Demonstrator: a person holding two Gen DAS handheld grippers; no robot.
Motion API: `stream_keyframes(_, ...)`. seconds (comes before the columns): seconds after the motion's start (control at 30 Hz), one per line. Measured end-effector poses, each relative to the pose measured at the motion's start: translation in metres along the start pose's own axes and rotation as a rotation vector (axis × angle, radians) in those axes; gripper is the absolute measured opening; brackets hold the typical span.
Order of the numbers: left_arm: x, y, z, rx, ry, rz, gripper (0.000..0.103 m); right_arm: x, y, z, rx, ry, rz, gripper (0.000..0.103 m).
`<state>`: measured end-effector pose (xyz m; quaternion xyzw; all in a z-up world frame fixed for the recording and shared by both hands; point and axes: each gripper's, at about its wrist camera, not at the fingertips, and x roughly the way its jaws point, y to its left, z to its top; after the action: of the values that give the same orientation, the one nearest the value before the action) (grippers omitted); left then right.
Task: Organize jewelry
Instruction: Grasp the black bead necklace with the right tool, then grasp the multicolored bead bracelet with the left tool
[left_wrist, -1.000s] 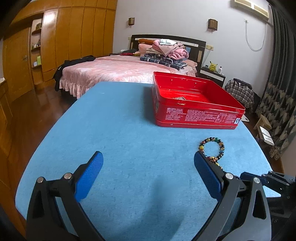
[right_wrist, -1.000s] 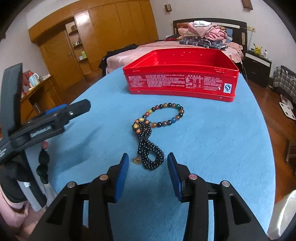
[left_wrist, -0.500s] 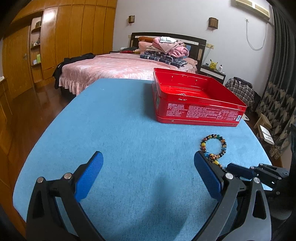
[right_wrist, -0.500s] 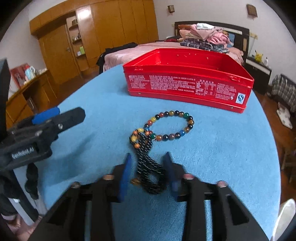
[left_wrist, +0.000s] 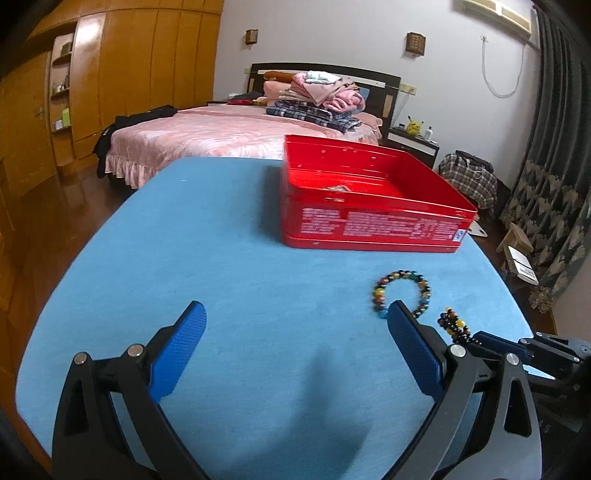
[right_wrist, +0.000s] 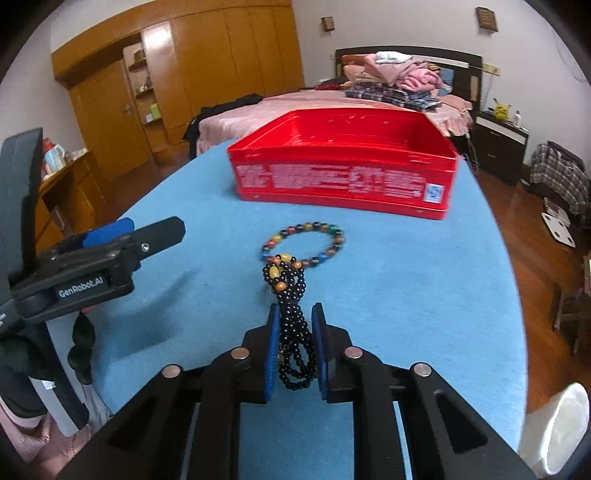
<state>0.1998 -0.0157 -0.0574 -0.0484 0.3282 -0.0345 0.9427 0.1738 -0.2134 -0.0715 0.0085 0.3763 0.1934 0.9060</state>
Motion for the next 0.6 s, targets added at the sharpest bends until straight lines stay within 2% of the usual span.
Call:
stream_keyframes(0.37,0.017,-0.057,0.005,0.048,0.008,-0.092,0.095,-0.017,-0.052,0.000,0.099,-0.040,-0.077,0.016)
stream_keyframes(0.4,0.019,-0.063,0.006,0.055,0.008,-0.102,0.090,-0.017,-0.054,0.000,0.103,-0.042,-0.078,0.016)
stream_keyframes(0.43,0.021,-0.068,0.006,0.062,0.014,-0.113,0.080,-0.017,-0.057,0.000,0.108,-0.044,-0.080,0.016)
stream_keyframes(0.6,0.035,-0.087,0.006,0.091,0.052,-0.163,0.066,-0.017,-0.069,-0.002,0.135,-0.053,-0.081,0.016)
